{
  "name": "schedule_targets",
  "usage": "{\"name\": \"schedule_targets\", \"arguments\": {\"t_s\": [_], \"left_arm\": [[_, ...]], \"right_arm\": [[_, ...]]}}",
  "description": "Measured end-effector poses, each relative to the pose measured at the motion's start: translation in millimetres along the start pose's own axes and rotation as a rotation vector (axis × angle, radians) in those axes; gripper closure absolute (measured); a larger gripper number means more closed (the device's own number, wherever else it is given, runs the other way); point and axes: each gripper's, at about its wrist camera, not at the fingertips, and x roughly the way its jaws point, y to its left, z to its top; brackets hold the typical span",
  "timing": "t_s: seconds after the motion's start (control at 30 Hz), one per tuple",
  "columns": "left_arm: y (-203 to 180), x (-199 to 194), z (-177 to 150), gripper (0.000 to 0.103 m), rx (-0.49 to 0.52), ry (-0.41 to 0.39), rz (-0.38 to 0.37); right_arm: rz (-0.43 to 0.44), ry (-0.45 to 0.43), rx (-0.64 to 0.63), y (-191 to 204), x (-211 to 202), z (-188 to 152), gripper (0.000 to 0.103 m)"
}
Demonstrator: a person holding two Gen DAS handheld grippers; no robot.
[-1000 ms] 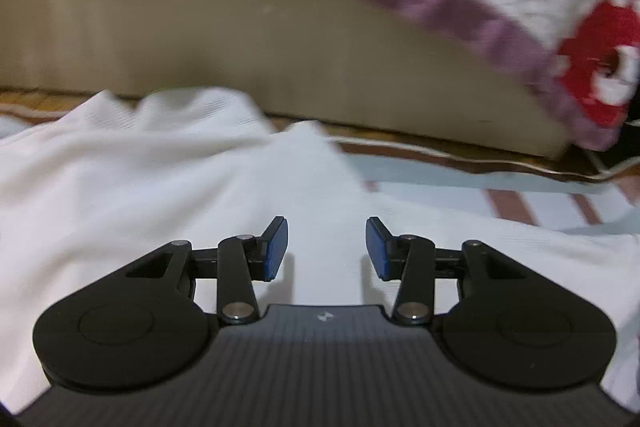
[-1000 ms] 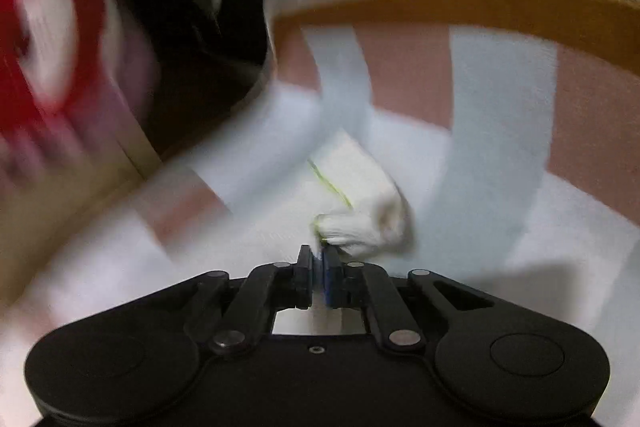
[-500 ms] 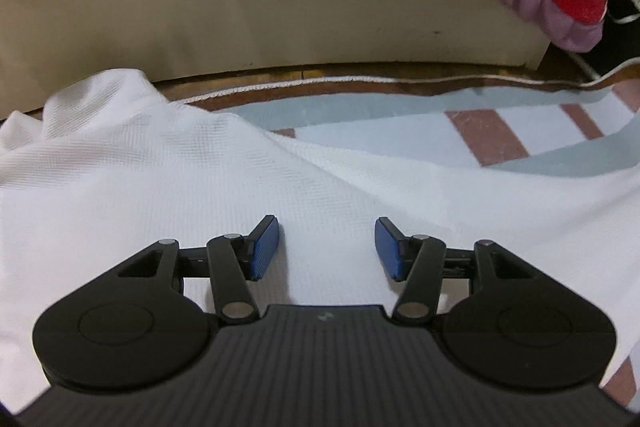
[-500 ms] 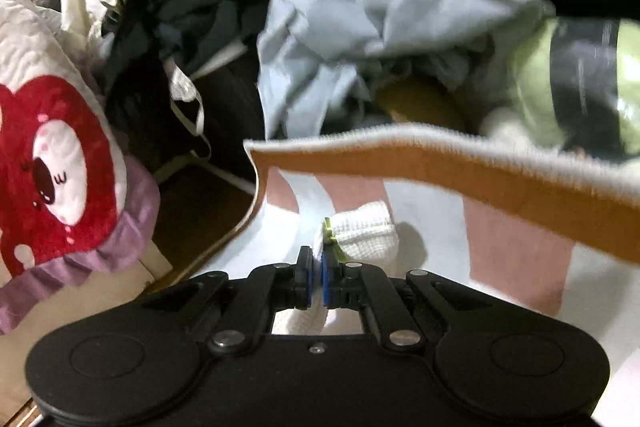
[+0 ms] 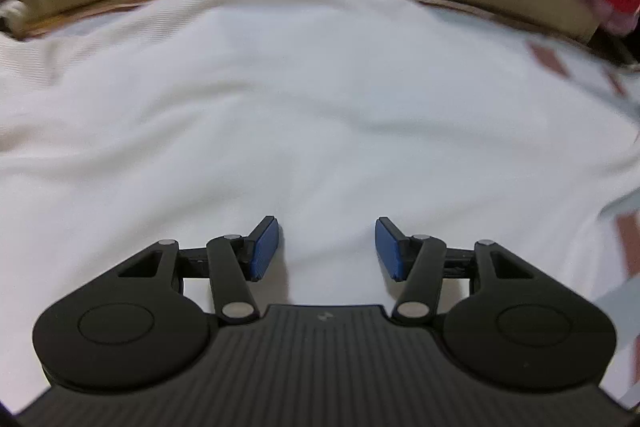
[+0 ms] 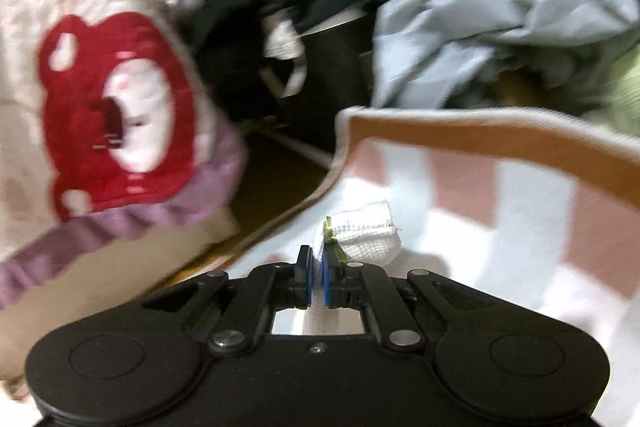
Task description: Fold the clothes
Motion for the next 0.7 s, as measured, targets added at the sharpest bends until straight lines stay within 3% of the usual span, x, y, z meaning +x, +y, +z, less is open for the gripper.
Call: {"name": "schedule_targets", "arguments": {"t_s": [0.07,0.2,0.4,0.5,0.57,0.67,0.7], "left_arm": [[16.2,-13.9,-7.4,0.05,-0.032,-0.022,0.018],[58.1,-44.0,-12.9,0.05,-0.194,-0.117,-0.03],[112.8,-69.4,-17.4,0.049,-0.386,-0.246,-0.028],[137.5,-65.9,-23.7,0.049,-0.495,-0.242,-0.021],[151.9,-62.4,-29.7,0.049,-0.557,-0.239,-0.027],[167.9,-55.9,-39.2,0.049,-0.598,-0.227,-0.026],[171.7,-53.2,-41.8,0.049,-0.606,-0.219,-0.025]], "right_arm": [[0.079,0.012,0.01,16.5,-4.1,-2.1,0.096],[0.291,0.05,0.0,71.0,-22.3,-19.8,0.096],[0.762,0.122,-0.163,206.0,-93.2,-85.5,0.096],[0.974,0.131,-0.277,276.8,-138.5,-133.9,0.096],[1.033,0.12,-0.402,316.3,-158.4,-168.6,0.095],[1.011,0.139,-0.598,349.1,-166.5,-220.0,0.09],[0.997,0.163,-0.656,354.7,-165.3,-233.6,0.076]]}}
